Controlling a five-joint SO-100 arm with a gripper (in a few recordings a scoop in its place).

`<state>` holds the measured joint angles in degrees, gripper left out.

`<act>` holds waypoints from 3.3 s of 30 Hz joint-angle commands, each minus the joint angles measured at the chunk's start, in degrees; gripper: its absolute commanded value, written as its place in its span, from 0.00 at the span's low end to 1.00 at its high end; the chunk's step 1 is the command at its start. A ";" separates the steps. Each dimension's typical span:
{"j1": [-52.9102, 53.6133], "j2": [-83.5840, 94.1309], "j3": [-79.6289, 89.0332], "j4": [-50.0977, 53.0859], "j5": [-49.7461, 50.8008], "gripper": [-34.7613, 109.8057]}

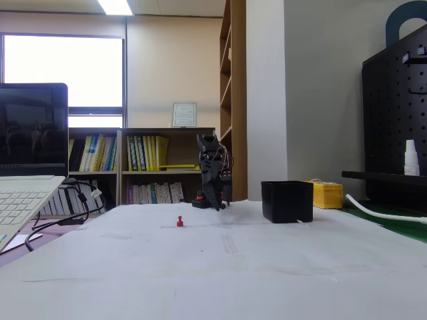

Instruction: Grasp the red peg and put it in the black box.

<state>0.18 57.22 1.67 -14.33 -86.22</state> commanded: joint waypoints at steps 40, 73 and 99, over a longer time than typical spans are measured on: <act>11.51 34.98 -3.87 -36.30 -14.41 0.24; 17.49 36.12 -3.60 -37.53 -13.80 0.24; 23.20 37.18 -3.34 -38.94 -14.15 0.24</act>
<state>21.88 93.25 1.41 -52.12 -99.67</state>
